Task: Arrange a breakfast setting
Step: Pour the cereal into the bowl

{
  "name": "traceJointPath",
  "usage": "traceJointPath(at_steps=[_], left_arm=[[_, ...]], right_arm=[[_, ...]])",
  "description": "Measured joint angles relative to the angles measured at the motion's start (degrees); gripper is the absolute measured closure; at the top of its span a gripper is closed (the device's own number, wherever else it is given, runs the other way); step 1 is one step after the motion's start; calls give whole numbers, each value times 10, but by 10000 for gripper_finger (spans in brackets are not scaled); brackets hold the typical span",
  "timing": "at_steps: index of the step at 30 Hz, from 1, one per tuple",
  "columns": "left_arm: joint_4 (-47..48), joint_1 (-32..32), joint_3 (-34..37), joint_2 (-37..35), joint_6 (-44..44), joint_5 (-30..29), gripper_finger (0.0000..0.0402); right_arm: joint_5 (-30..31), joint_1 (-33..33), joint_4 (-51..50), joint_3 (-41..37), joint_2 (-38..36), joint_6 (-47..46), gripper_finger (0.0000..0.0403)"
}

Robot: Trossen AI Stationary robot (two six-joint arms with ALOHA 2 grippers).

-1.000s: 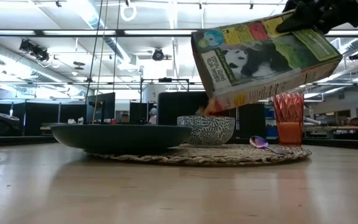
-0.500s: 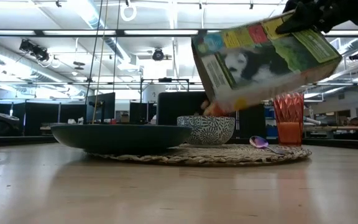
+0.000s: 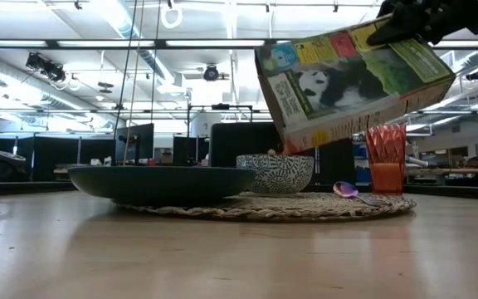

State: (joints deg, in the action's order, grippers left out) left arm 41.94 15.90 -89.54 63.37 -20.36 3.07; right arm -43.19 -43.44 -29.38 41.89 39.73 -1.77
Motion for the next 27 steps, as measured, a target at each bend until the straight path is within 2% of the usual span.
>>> traceJointPath(at_steps=[3, 5, 8, 11, 14, 23, 27], left_arm=[[-6, -2, 0, 0, 0, 0, 230], [-7, -6, 0, 0, 0, 0, 230], [-12, -13, 0, 0, 0, 0, 230], [-15, -20, 0, 0, 0, 0, 230], [-16, -22, 0, 0, 0, -4, 230], [-16, -24, 0, 0, -9, -5, 230], [-19, -24, 0, -2, -13, -5, 230]], right_arm=[[9, 0, -2, 0, 1, -4, 228], [-8, 0, 4, 0, 5, -9, 228], [20, 3, -11, 1, 6, -3, 229], [-1, 6, -11, 0, 11, -7, 229], [19, 10, -29, 0, 9, -3, 229], [36, 15, -15, 0, -3, 5, 229], [44, 13, 7, -29, -17, -3, 229]])
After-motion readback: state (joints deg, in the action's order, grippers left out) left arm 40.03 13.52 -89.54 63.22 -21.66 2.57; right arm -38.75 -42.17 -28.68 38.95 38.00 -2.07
